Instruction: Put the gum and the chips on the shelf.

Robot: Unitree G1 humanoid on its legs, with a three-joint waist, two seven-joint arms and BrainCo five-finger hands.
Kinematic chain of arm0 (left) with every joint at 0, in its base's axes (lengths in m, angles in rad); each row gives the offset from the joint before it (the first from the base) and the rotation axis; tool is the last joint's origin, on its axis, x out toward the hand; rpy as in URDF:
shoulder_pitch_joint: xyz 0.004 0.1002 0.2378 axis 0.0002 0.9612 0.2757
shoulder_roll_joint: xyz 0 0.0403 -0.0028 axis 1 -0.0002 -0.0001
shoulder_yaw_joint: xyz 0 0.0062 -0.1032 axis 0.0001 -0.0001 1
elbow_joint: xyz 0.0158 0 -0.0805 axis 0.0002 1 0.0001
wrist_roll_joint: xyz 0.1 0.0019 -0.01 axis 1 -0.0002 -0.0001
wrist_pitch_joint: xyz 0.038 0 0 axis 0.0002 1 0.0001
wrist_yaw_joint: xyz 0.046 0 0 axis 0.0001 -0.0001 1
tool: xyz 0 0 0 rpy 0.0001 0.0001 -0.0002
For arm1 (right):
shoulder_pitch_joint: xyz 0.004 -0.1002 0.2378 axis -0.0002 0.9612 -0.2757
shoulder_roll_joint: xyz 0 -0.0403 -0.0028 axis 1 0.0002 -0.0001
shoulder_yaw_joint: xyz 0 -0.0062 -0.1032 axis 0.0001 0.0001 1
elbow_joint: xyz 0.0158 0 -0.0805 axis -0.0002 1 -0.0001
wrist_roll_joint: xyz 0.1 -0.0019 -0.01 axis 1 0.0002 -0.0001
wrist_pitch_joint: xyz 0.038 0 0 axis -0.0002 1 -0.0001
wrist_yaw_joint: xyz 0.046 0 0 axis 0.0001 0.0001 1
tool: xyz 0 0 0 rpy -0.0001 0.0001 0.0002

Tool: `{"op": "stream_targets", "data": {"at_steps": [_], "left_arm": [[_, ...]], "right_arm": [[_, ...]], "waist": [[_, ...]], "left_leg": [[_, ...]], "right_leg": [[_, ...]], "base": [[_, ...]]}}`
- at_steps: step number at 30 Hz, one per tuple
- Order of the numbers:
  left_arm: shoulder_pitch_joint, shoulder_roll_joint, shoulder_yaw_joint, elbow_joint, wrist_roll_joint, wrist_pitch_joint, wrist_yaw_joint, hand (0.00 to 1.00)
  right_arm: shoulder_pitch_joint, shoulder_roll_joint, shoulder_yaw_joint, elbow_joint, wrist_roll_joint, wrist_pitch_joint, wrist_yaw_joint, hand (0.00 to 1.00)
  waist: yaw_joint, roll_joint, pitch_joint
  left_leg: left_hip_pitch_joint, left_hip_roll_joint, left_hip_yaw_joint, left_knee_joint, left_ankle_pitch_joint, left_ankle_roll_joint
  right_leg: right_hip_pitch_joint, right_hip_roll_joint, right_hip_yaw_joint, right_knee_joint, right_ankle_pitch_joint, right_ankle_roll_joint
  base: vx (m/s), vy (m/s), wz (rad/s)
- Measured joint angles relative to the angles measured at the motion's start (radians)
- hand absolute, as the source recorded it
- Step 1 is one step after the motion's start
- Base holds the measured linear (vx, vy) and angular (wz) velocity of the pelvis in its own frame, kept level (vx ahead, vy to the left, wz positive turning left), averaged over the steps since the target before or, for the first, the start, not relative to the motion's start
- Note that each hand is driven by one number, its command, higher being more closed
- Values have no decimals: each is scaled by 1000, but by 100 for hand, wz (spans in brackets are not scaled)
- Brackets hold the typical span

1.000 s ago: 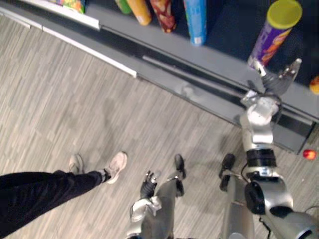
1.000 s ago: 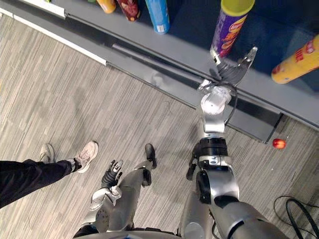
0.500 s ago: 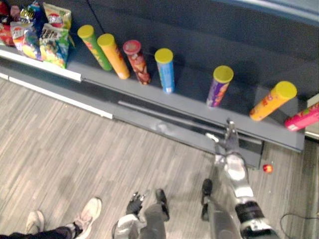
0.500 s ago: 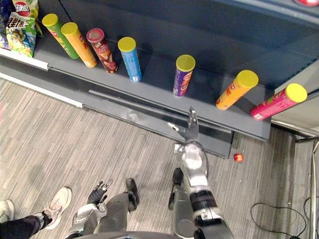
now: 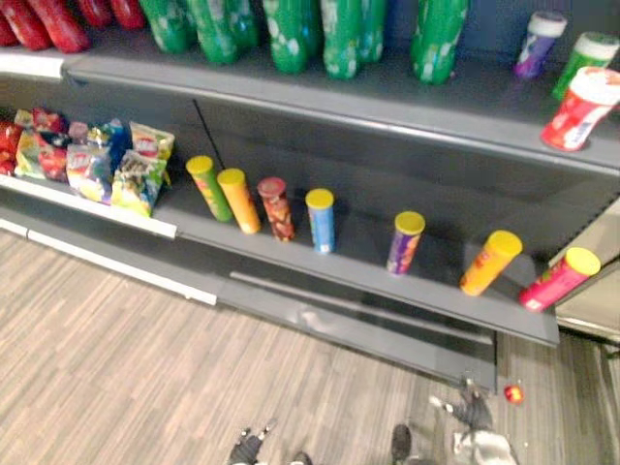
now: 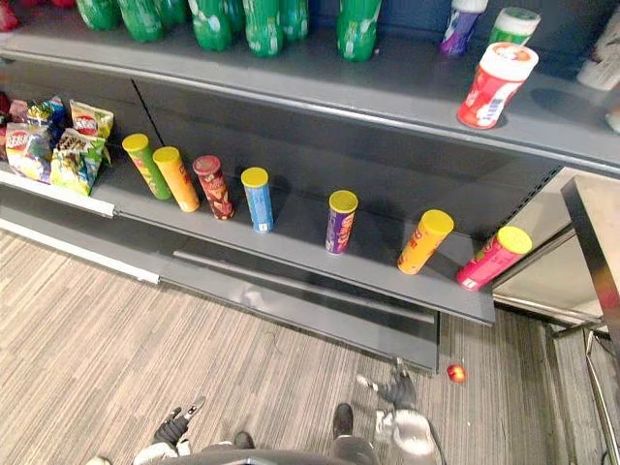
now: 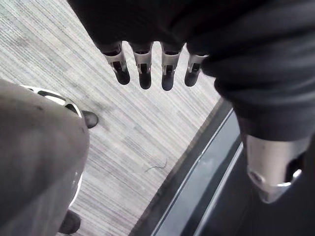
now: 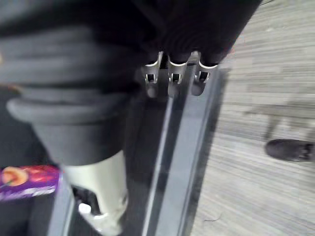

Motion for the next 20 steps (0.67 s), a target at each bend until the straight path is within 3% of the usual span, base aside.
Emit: {"op": "stream_targets", "data": {"at_steps": [6, 16, 20], "left_arm": [[9, -4, 23, 27, 1, -1, 1, 0], [19, -11, 39, 43, -10, 0, 3, 0], [17, -11, 39, 68, -21, 0, 6, 0]], "right_arm": [[40, 4, -93, 201, 3, 16, 7, 0], [50, 11, -158, 267, 6, 36, 20, 0], [43, 21, -219, 312, 59, 54, 8, 0]], "waist": [[-12, 0, -25], [-13, -2, -48], [-13, -7, -58]], "left_leg": [[66, -22, -1, -71, 27, 3], [121, -56, -31, -153, 50, 5], [122, -59, -33, -154, 47, 7]], "right_leg": [[36, -10, -3, 0, -6, 7], [68, -34, -23, 3, -31, 21], [72, -37, -25, 1, -34, 25]], "base": [[-3, 5, 1], [-24, 16, 7], [3, 4, 1]]}}
